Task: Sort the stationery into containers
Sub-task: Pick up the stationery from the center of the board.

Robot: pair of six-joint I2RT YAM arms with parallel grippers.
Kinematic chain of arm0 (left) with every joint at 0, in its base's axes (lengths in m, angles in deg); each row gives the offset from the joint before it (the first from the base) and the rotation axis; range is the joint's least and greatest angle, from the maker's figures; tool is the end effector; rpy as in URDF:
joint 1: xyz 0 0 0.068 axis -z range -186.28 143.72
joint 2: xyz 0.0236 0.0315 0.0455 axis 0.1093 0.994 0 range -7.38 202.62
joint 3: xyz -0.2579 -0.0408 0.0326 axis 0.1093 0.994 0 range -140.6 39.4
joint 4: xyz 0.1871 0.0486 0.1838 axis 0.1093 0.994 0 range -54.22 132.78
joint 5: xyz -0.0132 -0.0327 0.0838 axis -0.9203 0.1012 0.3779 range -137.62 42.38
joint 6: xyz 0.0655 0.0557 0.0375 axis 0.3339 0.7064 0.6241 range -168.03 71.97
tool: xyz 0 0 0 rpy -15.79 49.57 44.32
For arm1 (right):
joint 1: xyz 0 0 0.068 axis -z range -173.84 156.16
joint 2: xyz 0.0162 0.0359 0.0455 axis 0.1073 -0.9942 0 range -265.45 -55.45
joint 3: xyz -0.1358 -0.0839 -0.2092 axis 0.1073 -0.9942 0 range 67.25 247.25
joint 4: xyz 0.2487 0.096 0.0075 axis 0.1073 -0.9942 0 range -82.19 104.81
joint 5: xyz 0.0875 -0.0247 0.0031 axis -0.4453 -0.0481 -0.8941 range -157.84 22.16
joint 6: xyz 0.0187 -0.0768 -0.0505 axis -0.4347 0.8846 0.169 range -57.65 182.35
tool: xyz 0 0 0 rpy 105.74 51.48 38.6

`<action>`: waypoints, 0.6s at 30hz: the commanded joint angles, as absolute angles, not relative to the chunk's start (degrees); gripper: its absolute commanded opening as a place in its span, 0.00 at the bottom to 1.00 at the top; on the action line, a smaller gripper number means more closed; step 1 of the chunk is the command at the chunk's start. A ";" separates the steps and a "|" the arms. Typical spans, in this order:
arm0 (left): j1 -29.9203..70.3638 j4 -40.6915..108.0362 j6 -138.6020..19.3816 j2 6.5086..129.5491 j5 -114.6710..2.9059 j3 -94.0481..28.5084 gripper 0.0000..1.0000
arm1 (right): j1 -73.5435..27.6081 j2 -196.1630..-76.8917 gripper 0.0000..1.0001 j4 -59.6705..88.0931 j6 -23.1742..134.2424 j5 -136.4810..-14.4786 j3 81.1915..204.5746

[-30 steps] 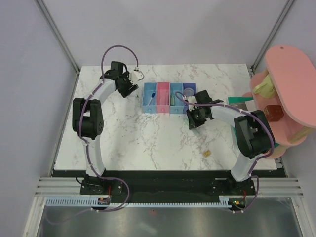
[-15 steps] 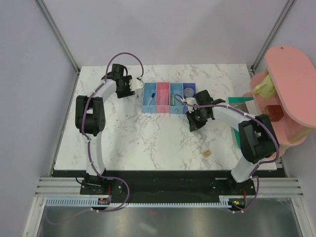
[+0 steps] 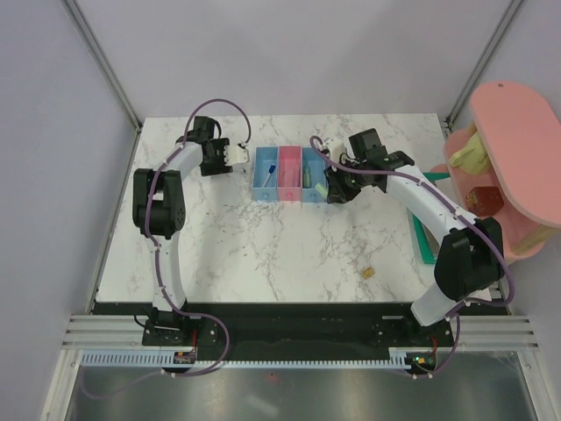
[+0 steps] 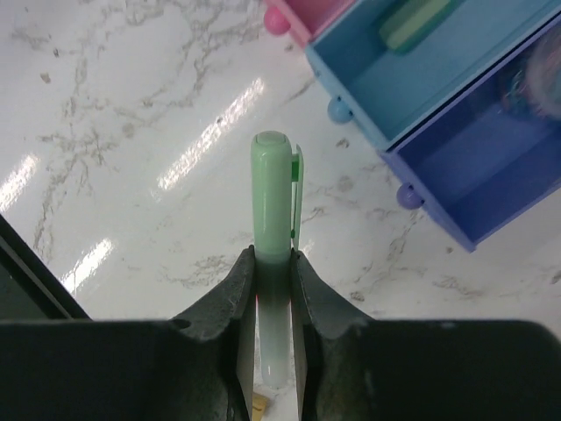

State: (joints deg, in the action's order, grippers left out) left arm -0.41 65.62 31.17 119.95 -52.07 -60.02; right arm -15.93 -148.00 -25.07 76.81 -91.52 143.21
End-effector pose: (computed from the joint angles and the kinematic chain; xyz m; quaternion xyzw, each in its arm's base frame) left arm 0.5048 -0.0585 0.1173 0.6568 0.7001 0.1358 0.2449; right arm 0.3322 0.1714 0.2269 -0.3501 0.8713 0.2148 0.2686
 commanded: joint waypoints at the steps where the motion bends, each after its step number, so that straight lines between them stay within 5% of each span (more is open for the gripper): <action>1: -0.48 64.78 33.97 121.38 -53.24 -61.50 0.70 | -16.17 -148.78 0.05 -24.13 77.91 -91.22 151.96; 11: -0.30 64.52 36.16 123.14 -55.00 -61.50 0.67 | -16.43 -159.33 0.06 -24.65 78.34 -90.07 167.34; 18: 0.23 64.69 38.89 124.11 -55.27 -61.68 0.49 | -17.92 -165.04 0.06 -24.74 79.40 -89.99 172.98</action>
State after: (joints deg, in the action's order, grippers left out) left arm -0.21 64.44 34.77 122.11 -53.62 -60.91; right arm -16.76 -162.99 -25.12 77.81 -89.86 168.37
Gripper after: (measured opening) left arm 0.538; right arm 0.244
